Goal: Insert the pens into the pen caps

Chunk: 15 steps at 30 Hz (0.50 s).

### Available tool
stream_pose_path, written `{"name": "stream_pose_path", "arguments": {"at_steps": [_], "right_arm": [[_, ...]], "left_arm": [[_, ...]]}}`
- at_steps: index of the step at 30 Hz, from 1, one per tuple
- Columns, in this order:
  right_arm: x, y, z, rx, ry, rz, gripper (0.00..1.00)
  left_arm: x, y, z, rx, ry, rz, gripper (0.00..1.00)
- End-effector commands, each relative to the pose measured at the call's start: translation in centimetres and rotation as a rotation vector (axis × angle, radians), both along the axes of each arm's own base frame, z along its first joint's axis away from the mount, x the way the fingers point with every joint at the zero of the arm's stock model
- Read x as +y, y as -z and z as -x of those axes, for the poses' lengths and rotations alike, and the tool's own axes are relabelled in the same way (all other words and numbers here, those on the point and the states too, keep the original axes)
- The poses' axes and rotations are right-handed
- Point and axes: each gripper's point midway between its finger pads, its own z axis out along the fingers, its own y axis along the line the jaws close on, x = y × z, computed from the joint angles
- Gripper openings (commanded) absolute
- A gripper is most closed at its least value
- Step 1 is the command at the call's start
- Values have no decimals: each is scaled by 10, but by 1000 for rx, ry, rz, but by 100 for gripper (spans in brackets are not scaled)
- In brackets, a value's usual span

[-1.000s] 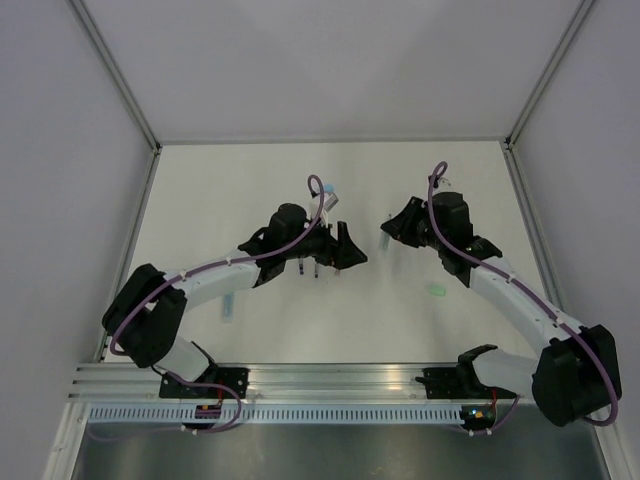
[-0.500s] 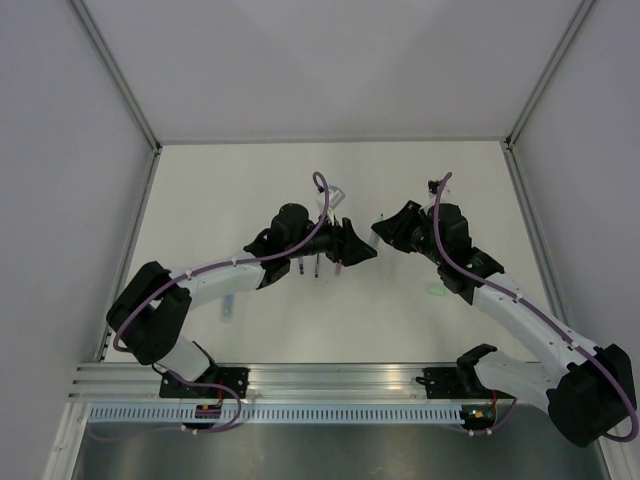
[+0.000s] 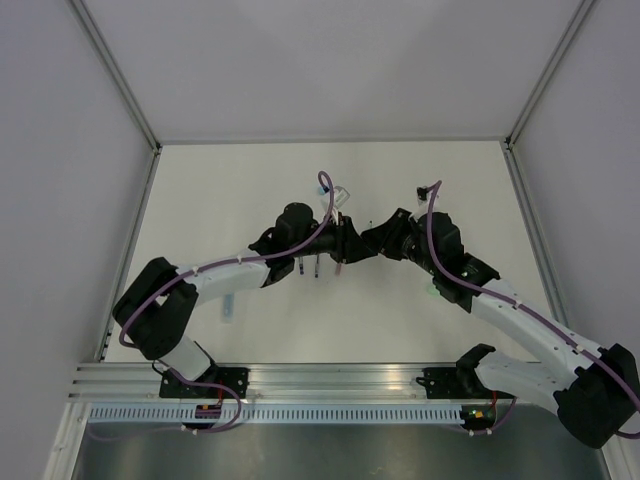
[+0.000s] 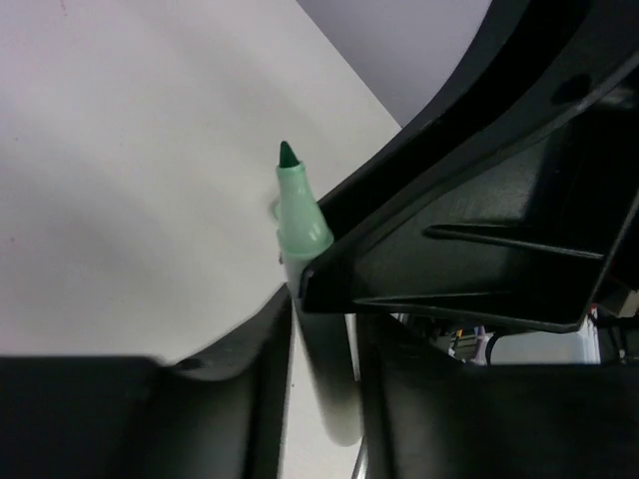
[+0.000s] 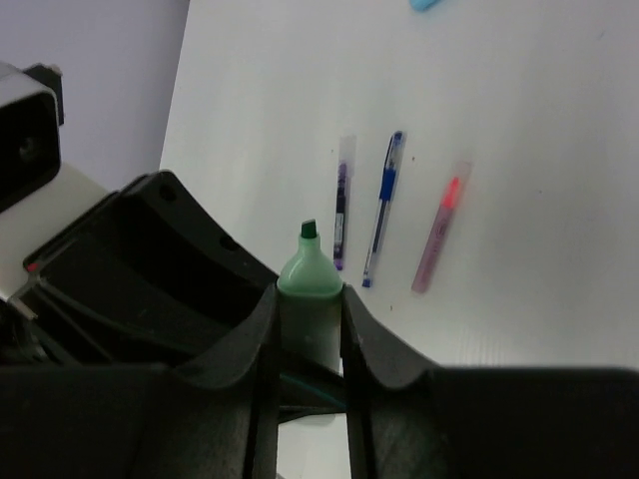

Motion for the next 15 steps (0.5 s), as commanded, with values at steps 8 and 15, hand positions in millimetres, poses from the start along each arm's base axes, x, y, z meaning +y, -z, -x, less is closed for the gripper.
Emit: {"name": "stream_pose_path", "arguments": {"at_steps": [8,15], "right_arm": [[-11,-17,-2,-77,71,25,29],[-21,-28,-9,-41,130,75,49]], "left_arm": [[-5,-24,14,-24,89,36,2],[19,-10,24,-49,56,-65,2]]}}
